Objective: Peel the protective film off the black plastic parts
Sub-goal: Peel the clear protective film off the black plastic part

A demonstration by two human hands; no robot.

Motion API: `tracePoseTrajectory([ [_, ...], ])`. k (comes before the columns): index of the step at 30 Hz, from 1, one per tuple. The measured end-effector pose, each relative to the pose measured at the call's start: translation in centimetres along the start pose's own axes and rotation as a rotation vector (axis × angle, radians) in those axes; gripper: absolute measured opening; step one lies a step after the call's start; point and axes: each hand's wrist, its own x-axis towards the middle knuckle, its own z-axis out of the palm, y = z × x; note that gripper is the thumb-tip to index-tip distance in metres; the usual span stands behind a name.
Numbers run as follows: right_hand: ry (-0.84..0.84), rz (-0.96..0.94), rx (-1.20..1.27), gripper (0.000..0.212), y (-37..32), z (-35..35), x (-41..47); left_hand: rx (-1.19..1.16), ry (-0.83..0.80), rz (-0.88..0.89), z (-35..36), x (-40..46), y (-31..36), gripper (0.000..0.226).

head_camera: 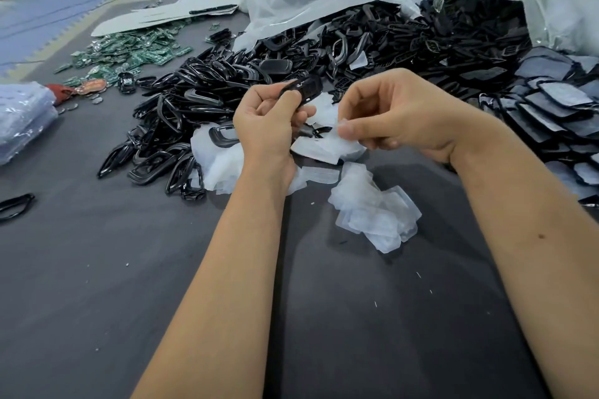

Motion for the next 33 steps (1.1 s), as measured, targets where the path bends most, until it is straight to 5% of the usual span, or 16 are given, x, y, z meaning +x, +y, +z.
tracePoseTrajectory([
  [11,0.197,0.03,-0.013,0.02,2.4,2.2,0.9,-0.056,-0.073,0.127,0.2,0.0,1.8,0.023],
  [19,0.364,-0.055,-0.259,0.013,2.6,2.9,1.4,-0.045,-0.204,-0.008,0.7,-0.7,1.9,0.019],
  [26,0.57,-0.03,-0.423,0.031,3.1,2.5,1.5,-0.012,-0.156,-0.021,0.7,-0.8,1.4,0.02],
  [33,0.754,-0.041,-0.047,0.029,3.3,2.1,1.7,0.033,-0.095,-0.019,0.6,-0.6,1.0,0.018],
])
